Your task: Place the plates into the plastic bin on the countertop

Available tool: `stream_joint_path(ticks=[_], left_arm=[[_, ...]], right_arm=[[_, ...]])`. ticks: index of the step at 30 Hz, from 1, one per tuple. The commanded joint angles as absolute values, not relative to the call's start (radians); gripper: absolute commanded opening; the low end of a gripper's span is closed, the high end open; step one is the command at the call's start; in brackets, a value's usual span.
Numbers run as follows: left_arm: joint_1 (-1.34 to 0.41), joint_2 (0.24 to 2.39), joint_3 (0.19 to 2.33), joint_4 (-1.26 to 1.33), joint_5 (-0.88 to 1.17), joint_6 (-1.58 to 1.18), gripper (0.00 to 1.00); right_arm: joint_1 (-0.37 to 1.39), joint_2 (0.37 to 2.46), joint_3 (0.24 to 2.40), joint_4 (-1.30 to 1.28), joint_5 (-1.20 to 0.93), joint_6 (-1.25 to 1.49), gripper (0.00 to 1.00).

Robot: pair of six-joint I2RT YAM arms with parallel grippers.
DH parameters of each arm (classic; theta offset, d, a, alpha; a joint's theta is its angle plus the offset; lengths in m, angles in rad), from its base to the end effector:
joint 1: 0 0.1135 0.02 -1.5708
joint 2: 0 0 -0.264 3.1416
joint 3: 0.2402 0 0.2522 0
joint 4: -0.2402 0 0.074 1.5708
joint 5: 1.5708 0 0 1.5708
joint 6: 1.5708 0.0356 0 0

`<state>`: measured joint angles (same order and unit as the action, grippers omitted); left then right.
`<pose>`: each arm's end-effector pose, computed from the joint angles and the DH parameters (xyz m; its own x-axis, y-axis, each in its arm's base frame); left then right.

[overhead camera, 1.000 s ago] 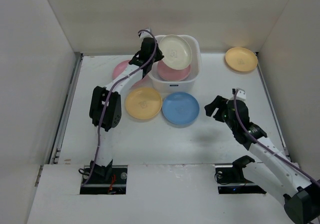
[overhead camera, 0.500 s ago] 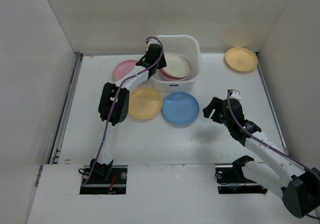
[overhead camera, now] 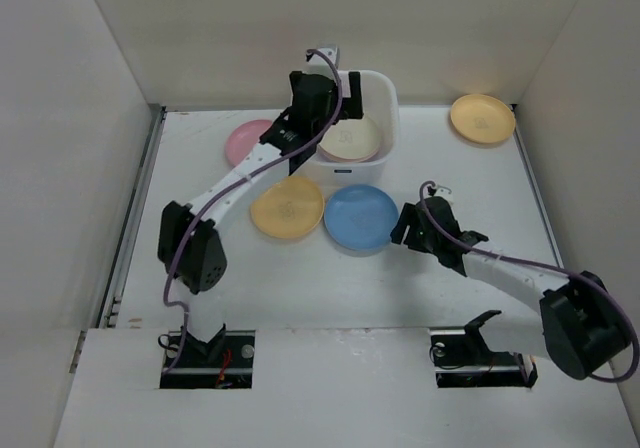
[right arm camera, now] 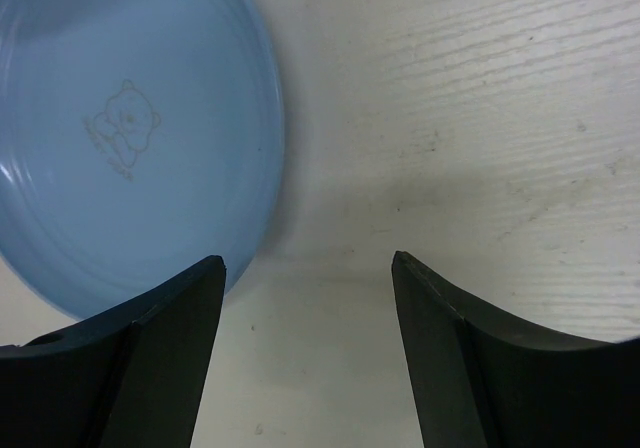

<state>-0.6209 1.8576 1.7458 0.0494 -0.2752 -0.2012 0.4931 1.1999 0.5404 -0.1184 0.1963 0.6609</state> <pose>0.3740 -0.2556 0.3923 -0.1175 -0.1524 -0.9813 0.3223 0.9288 -0.1829 0.2079 0.1038 0.1804 -0.6979 0.3085 -0.6464 0.1096 0.9379 0.3292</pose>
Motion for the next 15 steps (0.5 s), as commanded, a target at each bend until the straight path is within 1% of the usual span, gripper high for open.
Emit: stream_joint_path(ticks=[1, 7, 11, 13, 15], left_arm=[[-0.666, 1.671, 1.648, 0.127, -0.362, -0.121, 1.00], [-0.720, 1.436, 1.340, 0.212, -0.483, -0.127, 1.00], [-0.745, 1.306, 1.162, 0.219, -0.551, -0.153, 1.00], [-0.760, 1.260, 1.088, 0.215, -0.584, -0.173, 1.00], [-0.772, 1.207, 0.999, 0.206, -0.623, -0.201, 1.00]], right_arm=[[0.510, 1.273, 0.581, -0.015, 0.186, 0.676, 0.72], [0.518, 1.420, 0.629, 0.041, 0.161, 0.683, 0.64], [0.525, 1.479, 0.658, 0.067, 0.146, 0.693, 0.57], [0.533, 1.505, 0.676, 0.064, 0.143, 0.693, 0.49], [0.541, 1.523, 0.690, 0.055, 0.135, 0.692, 0.39]])
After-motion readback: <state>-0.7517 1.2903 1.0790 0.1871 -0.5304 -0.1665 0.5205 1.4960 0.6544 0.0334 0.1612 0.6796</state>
